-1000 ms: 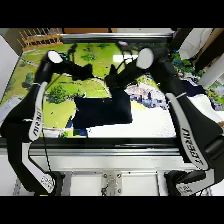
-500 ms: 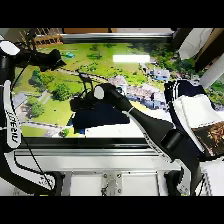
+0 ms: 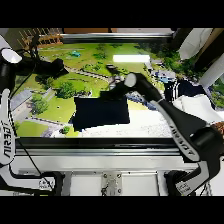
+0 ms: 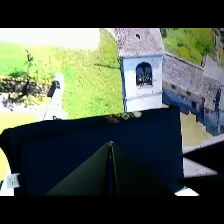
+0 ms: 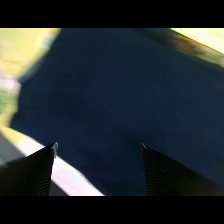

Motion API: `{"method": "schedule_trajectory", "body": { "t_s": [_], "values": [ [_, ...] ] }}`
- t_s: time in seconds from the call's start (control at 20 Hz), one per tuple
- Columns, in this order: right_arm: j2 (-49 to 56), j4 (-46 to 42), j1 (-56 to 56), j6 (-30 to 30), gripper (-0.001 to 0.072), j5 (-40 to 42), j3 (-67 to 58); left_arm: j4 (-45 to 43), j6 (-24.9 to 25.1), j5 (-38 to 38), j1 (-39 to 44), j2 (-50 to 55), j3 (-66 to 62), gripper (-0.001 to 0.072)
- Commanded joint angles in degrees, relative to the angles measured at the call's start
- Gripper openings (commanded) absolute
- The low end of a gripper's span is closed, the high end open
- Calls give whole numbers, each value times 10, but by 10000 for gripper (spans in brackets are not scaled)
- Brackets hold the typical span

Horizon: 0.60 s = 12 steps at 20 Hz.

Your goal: Fold the clothes and pants, and hang the long-sleeved shirts on hangers.

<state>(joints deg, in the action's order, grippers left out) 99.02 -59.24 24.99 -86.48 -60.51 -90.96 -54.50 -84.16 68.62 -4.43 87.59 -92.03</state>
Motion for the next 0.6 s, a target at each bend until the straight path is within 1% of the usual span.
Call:
{"method": "schedule_trajectory", "body": {
  "t_s": [0.0,0.1,0.25,0.4,0.55],
  "values": [
    [-51,-24,-134,12,592,-33,136,1,21,-37,34,-68,126,13],
    [-38,25,-191,16,711,-30,176,1,29,-50,58,-89,169,13],
    [11,131,-215,79,711,-24,186,1,29,-78,84,-104,205,13],
    [57,234,-188,140,709,-22,185,2,28,-81,96,-104,207,13],
    [79,287,-136,163,708,9,183,3,28,-92,96,-104,207,13]
  ]
}}
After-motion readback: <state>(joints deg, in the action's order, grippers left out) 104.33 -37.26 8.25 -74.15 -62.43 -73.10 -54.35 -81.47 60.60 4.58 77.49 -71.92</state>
